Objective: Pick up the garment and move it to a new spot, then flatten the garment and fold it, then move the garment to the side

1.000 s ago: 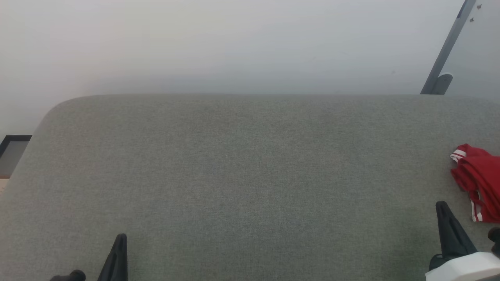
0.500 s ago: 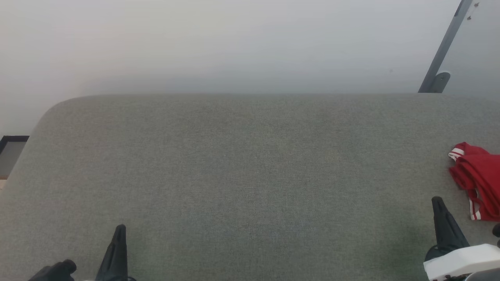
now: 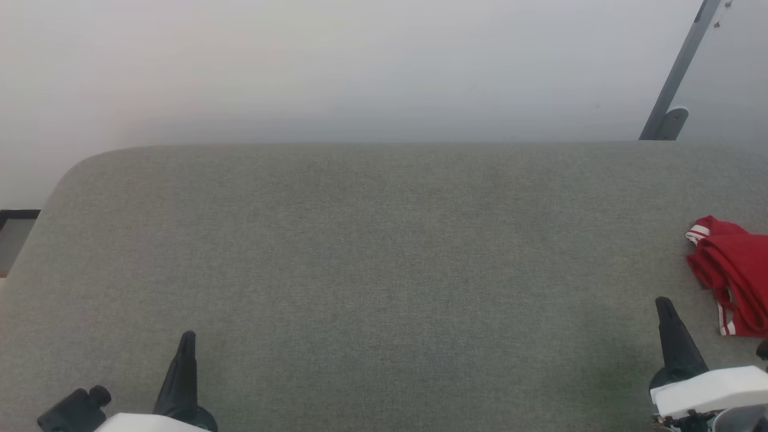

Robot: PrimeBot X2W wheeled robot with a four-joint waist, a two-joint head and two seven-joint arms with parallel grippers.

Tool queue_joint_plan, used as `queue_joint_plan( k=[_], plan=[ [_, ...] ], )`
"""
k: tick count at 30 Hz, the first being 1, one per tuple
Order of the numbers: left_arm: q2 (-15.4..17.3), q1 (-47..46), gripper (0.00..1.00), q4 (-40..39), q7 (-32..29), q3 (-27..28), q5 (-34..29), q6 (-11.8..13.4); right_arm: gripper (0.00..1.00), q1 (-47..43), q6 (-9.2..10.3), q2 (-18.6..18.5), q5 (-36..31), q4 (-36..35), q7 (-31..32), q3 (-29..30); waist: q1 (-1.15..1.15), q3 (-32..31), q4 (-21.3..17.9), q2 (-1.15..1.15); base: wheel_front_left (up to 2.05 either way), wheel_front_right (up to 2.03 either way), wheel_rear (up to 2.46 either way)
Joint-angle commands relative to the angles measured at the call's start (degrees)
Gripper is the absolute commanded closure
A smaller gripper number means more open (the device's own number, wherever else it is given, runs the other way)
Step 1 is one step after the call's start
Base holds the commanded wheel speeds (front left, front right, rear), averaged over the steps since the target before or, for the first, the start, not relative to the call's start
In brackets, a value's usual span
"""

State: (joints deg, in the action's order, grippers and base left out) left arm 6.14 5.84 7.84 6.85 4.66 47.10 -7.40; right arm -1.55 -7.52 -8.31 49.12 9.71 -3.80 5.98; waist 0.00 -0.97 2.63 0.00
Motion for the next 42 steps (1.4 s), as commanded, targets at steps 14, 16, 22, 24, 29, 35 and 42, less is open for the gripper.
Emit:
queue_joint_plan(
  k=[14,16,22,24,29,35,42],
  plan=[
    [-0.35,-3.74,1.00,0.81,-2.74,0.35,10.31,-0.06,1.00,2.87,0.00,1.04,9.66,0.40,2.40,0.36,0.00,0.17,-0.39,0.00,0.00,0.00,0.00],
    [-0.44,-4.01,1.00,1.02,-3.10,0.37,11.62,-0.06,1.00,3.07,0.00,1.21,10.85,0.53,2.67,0.38,0.00,0.19,-0.45,0.00,0.00,0.00,0.00],
    [-0.72,-5.07,1.00,1.67,-4.33,0.48,15.97,-0.07,1.00,3.74,0.00,1.74,14.89,0.97,3.66,0.41,0.00,0.28,-0.65,0.00,0.00,0.00,0.00],
    [-0.80,-5.42,1.00,1.85,-4.66,0.51,17.02,-0.08,1.00,3.89,0.00,1.89,16.00,1.11,3.91,0.42,0.00,0.31,-0.71,0.00,0.00,0.00,0.00],
    [-1.00,-6.04,1.00,2.24,-5.46,0.57,19.98,-0.08,1.00,4.36,0.01,2.20,18.66,1.44,4.53,0.46,0.00,0.37,-0.85,0.00,0.00,0.00,0.00],
    [-1.23,-6.95,1.00,2.71,-6.38,0.66,23.20,-0.09,1.00,4.81,0.01,2.61,21.70,1.82,5.33,0.49,0.00,0.45,-1.03,0.00,0.00,0.00,0.00],
    [-1.50,-7.85,1.00,3.27,-7.36,0.77,26.75,-0.10,1.00,5.35,0.01,3.11,25.05,2.23,6.13,0.52,0.00,0.54,-1.23,0.00,0.00,0.00,0.00]
  ],
)
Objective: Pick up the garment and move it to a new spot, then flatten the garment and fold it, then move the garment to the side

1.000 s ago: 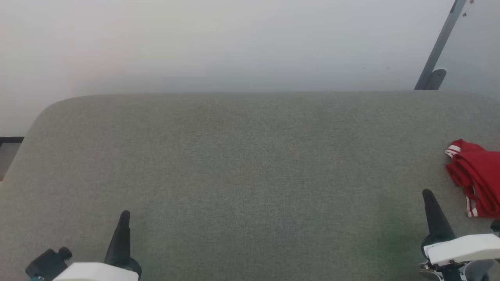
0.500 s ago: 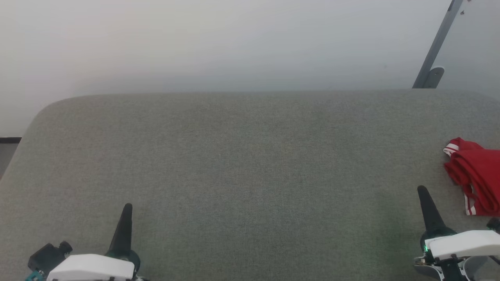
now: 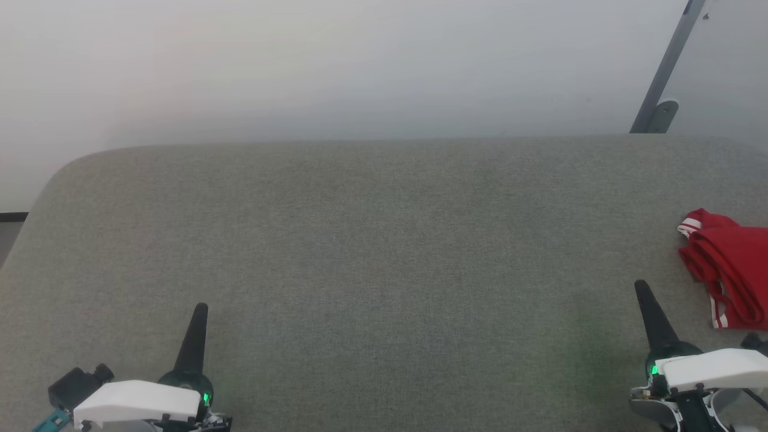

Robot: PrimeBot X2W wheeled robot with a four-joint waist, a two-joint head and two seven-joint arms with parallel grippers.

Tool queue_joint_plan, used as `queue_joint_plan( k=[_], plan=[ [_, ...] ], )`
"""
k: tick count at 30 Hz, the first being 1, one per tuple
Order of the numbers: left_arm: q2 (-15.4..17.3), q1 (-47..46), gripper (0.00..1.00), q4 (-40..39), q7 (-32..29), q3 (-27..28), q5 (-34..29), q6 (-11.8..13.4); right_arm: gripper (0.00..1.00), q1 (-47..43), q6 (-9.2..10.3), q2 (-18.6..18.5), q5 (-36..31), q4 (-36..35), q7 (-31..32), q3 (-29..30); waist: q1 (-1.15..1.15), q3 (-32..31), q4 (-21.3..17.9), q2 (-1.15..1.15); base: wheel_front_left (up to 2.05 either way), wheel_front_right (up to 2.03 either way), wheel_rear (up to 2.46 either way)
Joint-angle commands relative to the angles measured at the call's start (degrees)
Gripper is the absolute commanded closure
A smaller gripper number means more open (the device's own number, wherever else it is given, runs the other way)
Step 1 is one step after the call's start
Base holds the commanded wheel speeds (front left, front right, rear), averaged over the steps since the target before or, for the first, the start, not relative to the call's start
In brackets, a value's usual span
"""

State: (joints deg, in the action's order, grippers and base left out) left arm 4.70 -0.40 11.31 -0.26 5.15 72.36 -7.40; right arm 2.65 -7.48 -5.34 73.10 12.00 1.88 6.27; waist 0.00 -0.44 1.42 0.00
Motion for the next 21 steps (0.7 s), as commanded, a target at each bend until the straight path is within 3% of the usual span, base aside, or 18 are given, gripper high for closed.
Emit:
queue_joint_plan(
  k=[1,21],
  plan=[
    [-0.10,-1.73,1.00,-0.12,-0.45,0.31,2.00,-0.10,1.00,1.25,-0.03,0.20,1.56,-0.01,0.55,0.23,0.00,0.02,-0.05,0.00,0.00,0.00,0.00],
    [-0.65,-3.83,1.00,1.19,-2.93,0.57,10.36,-0.13,1.00,2.47,-0.03,1.24,9.67,0.89,2.48,0.29,0.00,0.26,-0.61,0.00,0.00,0.00,0.00]
  ],
)
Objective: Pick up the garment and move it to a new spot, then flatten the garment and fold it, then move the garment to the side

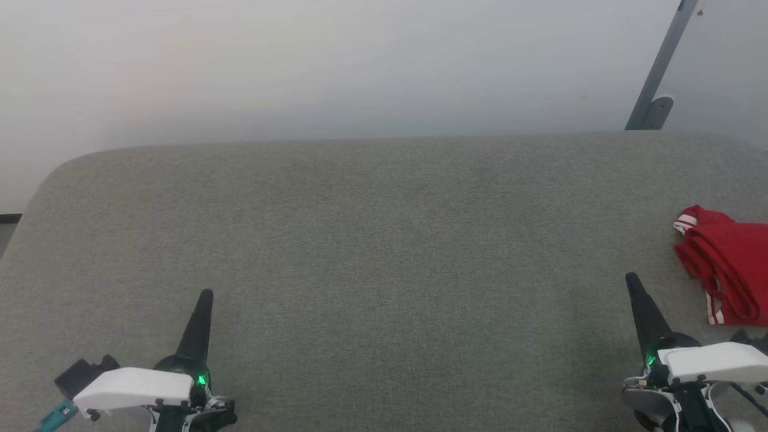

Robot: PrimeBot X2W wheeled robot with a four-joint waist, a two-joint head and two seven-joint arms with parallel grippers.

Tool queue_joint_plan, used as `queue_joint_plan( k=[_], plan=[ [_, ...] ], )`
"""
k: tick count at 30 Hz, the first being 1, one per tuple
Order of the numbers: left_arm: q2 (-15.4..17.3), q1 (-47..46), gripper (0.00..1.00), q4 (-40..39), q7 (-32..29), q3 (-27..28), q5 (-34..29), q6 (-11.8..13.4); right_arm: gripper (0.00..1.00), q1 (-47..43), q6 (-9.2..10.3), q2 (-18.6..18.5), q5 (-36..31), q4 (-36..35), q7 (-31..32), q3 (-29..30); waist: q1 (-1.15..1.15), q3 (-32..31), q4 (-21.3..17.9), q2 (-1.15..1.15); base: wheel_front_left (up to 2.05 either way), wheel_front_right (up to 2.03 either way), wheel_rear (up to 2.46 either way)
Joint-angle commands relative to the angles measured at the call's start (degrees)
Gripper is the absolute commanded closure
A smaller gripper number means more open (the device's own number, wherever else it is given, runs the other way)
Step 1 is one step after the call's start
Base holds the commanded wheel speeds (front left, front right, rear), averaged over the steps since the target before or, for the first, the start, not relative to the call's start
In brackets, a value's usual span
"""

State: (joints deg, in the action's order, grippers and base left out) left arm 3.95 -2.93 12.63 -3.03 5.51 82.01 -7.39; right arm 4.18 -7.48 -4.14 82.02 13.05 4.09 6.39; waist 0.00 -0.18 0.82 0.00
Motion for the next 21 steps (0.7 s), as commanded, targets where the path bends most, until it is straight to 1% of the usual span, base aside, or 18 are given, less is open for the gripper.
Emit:
queue_joint_plan(
  k=[1,21],
  plan=[
    [0.07,-1.38,1.00,-0.07,-0.33,0.23,1.13,-0.13,1.00,0.98,-0.03,0.09,1.12,-0.12,0.40,0.16,0.00,0.02,-0.03,0.00,0.00,0.00,0.00],
    [-0.55,-3.22,1.00,1.16,-2.62,0.52,8.75,-0.16,1.00,2.10,-0.02,1.14,8.44,0.85,2.12,0.20,0.00,0.27,-0.61,0.00,0.00,0.00,0.00]
  ],
)
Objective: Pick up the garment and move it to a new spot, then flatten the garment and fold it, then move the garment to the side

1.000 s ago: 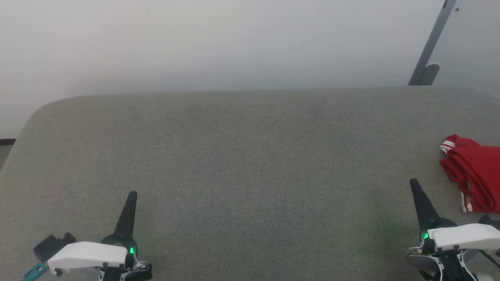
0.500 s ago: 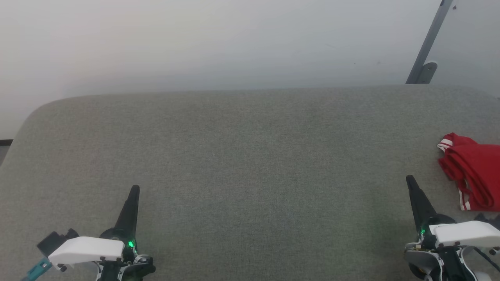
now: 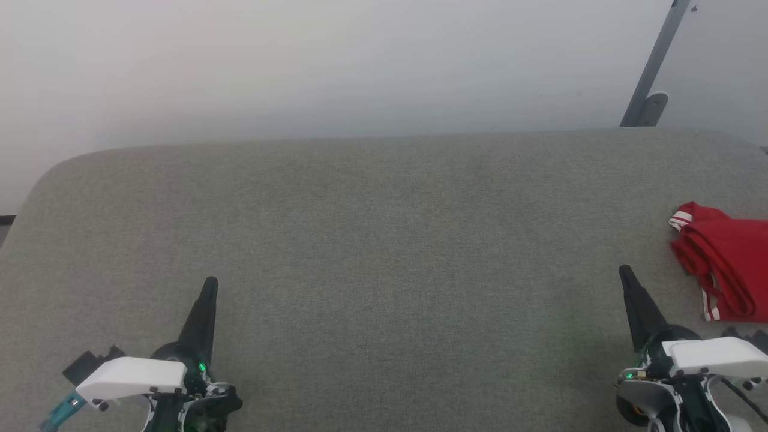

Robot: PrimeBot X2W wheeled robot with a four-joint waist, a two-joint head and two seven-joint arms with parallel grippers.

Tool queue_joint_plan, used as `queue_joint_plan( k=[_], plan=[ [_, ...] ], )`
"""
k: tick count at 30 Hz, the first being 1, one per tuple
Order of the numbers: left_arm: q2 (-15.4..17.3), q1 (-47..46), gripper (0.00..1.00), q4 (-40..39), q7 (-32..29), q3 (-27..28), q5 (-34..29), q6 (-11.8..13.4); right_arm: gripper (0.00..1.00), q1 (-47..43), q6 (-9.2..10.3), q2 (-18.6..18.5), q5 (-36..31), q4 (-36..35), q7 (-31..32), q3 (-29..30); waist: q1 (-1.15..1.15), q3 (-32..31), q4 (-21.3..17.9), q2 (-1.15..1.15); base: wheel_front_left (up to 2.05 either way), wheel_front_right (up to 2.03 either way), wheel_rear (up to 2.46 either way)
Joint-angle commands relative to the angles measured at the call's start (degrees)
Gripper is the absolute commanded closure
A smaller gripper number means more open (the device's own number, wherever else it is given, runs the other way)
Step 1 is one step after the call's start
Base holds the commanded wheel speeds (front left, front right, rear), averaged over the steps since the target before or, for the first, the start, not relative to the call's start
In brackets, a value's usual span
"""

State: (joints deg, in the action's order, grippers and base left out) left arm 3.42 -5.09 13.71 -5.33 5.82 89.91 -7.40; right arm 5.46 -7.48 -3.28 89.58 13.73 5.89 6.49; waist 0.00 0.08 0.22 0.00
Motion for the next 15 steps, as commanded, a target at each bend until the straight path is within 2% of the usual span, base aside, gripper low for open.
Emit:
queue_joint_plan(
  k=[1,15],
  plan=[
    [-0.03,-1.12,1.00,0.13,-0.38,0.24,1.25,-0.15,1.00,0.83,-0.02,0.35,1.19,0.21,0.44,0.09,0.00,0.02,-0.04,0.00,0.00,0.00,0.00],
    [-0.25,-1.45,1.00,0.40,-1.00,0.37,2.95,-0.16,1.00,0.97,-0.02,0.57,2.93,0.39,0.79,0.08,0.00,0.10,-0.22,0.00,0.00,0.00,0.00]
  ],
)
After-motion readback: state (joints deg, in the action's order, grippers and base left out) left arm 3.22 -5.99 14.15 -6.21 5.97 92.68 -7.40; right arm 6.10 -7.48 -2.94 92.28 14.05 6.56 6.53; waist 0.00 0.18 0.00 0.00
